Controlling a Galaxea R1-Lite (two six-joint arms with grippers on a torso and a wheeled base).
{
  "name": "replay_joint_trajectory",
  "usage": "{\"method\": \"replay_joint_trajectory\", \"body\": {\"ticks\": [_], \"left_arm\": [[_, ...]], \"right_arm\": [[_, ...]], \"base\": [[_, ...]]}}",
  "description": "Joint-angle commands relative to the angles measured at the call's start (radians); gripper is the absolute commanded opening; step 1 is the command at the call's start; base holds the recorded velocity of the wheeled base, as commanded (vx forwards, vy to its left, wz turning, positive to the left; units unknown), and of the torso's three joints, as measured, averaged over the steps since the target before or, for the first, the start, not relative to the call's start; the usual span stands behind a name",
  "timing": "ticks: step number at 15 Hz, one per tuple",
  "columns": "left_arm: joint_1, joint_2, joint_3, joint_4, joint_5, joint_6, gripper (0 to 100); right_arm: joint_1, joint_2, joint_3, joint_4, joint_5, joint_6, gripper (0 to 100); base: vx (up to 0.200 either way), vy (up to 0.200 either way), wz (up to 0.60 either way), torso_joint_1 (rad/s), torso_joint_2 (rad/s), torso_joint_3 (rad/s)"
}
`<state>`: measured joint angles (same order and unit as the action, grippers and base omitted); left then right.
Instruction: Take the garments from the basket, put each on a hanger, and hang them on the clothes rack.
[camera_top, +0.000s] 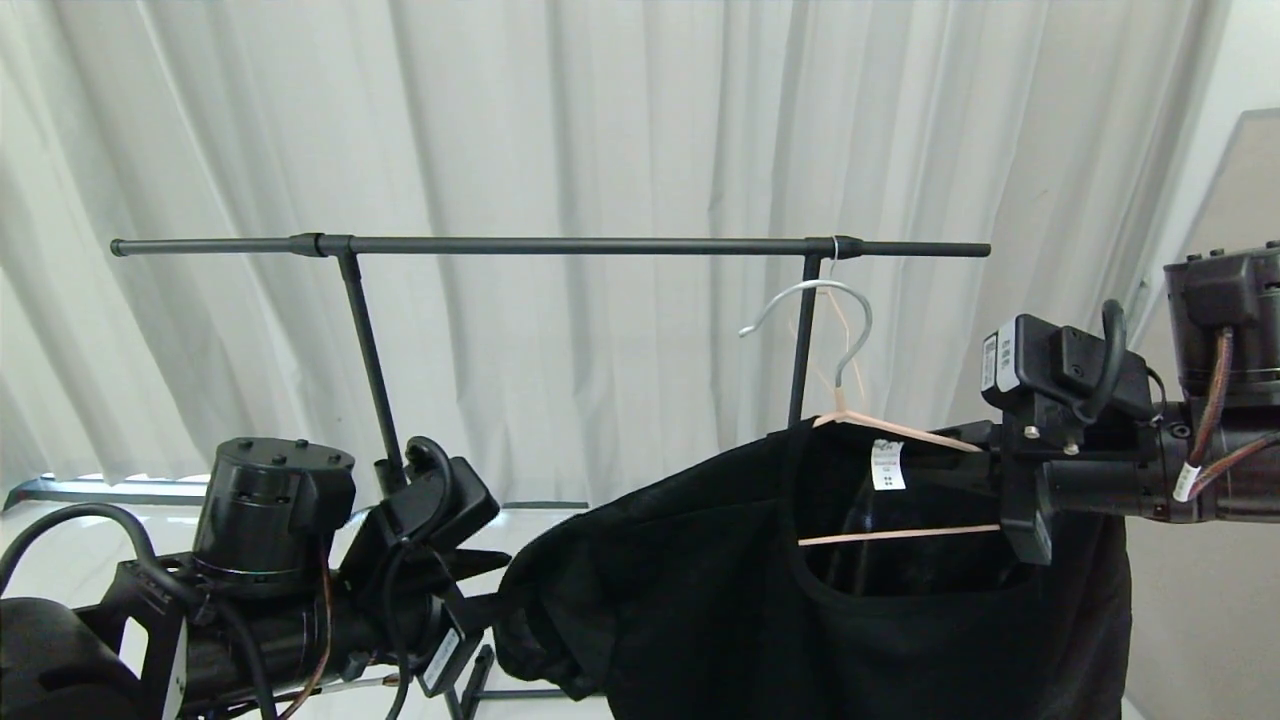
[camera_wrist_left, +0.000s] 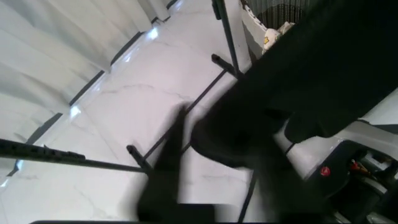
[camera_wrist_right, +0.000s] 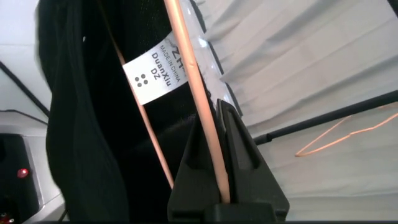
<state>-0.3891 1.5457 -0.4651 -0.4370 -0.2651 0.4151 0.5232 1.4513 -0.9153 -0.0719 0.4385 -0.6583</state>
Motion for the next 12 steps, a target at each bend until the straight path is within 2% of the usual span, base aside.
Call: {"method": "replay_joint_trajectory", "body": {"ticks": [1,3,4,5,6,7,9,10,12], "left_arm": [[0.019,0.002,0.003,0.000,0.001,0.001,0],[0.090,0.001,0.006,0.000,0.007,0.004,0],[0.095,0.001,0.006,0.000,0.007,0.004,0],[0.167,-0.004,0.011,0.000,0.007,0.010,0],[0.185,-0.016,0.013,0.000,0.007,0.010,0],[0.181,-0.033,0.013,0.000,0.006,0.010,0],[0.119,-0.072,0.013,0.000,0.007,0.010,0],[0.104,-0.085,0.013,0.001,0.007,0.010,100],[0.095,-0.087,0.010,0.000,0.007,0.001,100]], "right_arm": [[-0.003,-0.019,0.015,0.000,-0.001,0.000,0],[-0.032,-0.046,0.039,0.000,-0.003,0.000,0],[-0.034,-0.046,0.041,0.000,-0.003,0.000,0],[-0.061,-0.060,0.050,0.000,-0.003,0.008,0],[-0.066,-0.061,0.049,-0.003,-0.006,0.037,0],[-0.065,-0.060,0.046,-0.011,-0.007,0.068,0],[-0.063,-0.054,0.046,-0.037,-0.011,0.094,0],[-0.063,-0.051,0.046,-0.040,-0.017,0.097,0],[-0.063,-0.054,0.047,-0.039,-0.034,0.111,0]], "base": [[0.000,0.000,0.00,0.000,0.00,0.000],[0.000,0.000,0.00,0.000,0.00,0.000],[0.000,0.000,0.00,0.000,0.00,0.000],[0.000,0.000,0.00,0.000,0.00,0.000],[0.000,0.000,0.00,0.000,0.00,0.000],[0.000,0.000,0.00,0.000,0.00,0.000],[0.000,0.000,0.00,0.000,0.00,0.000],[0.000,0.000,0.00,0.000,0.00,0.000],[0.000,0.000,0.00,0.000,0.00,0.000]]}}
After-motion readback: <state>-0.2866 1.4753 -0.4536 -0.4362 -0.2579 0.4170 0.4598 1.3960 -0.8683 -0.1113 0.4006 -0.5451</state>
